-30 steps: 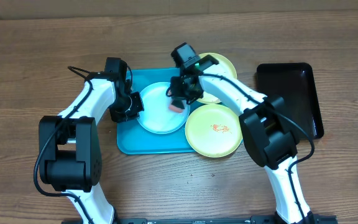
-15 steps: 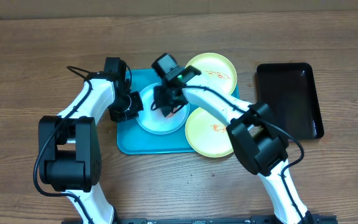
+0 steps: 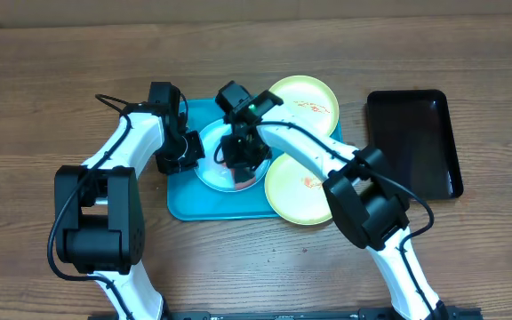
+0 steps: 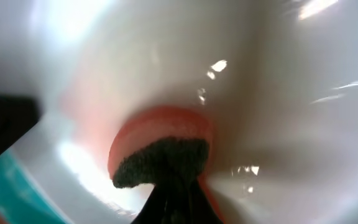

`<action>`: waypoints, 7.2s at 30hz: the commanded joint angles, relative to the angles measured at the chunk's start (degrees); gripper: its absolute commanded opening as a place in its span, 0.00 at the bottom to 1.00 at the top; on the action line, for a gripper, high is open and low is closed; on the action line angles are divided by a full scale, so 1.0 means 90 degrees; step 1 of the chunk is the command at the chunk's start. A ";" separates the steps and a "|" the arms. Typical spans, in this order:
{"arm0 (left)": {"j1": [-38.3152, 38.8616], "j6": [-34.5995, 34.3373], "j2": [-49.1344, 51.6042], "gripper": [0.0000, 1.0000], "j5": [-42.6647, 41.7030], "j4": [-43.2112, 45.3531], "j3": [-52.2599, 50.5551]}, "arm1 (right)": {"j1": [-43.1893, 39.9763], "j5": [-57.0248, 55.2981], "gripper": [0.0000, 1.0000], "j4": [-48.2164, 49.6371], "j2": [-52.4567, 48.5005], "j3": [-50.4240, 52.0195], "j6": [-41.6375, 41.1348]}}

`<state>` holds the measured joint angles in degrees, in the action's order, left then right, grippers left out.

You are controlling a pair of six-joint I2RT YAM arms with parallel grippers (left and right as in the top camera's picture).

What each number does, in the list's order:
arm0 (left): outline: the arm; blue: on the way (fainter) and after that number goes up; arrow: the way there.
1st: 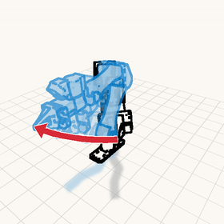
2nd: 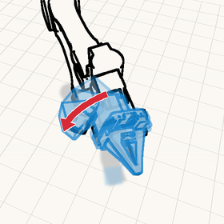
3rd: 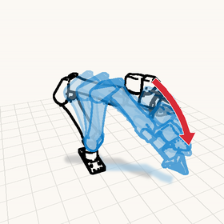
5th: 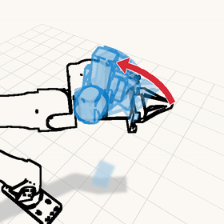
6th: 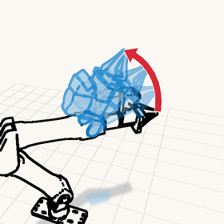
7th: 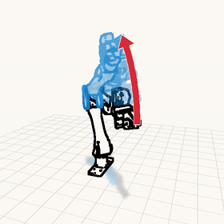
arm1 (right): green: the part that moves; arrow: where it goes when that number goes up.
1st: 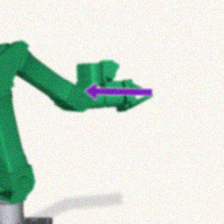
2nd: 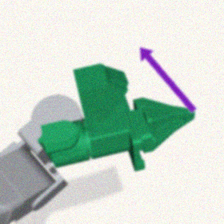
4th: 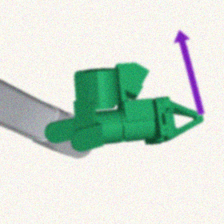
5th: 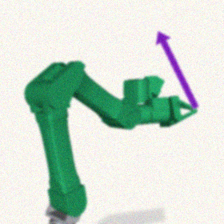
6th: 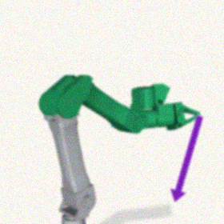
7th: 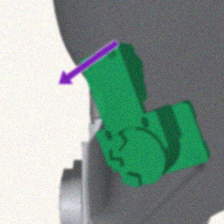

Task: Clean dirty plates on tray and stack at the side
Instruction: 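Scrub the white plate with the sponge while the left gripper holds it, then lift the sponge off the white plate with the right gripper, then slide the white plate off the tray leftward onto the table with the left gripper, then release the white plate and raise the left gripper away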

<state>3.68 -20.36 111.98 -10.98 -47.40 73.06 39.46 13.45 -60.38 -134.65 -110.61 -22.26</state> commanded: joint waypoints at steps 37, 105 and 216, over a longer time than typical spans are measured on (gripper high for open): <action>0.0010 0.0114 0.0141 0.04 0.0097 0.0146 -0.0066 | 0.0022 -0.1273 0.04 -0.1088 -0.0160 -0.1426 0.0702; 0.2147 -0.0712 -0.2375 0.04 0.7249 -0.0529 0.0126 | -0.1753 -0.0702 0.04 -0.3891 -0.0160 -0.4886 0.0663; -0.3900 0.0340 -0.0233 0.81 0.1088 -0.0155 0.0488 | -0.1814 -0.0682 0.04 -0.4075 -0.0158 -0.5408 0.0673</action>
<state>-31.86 -19.09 110.93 -1.10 -46.44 71.83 23.66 7.40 -96.55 -136.90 -154.01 -16.45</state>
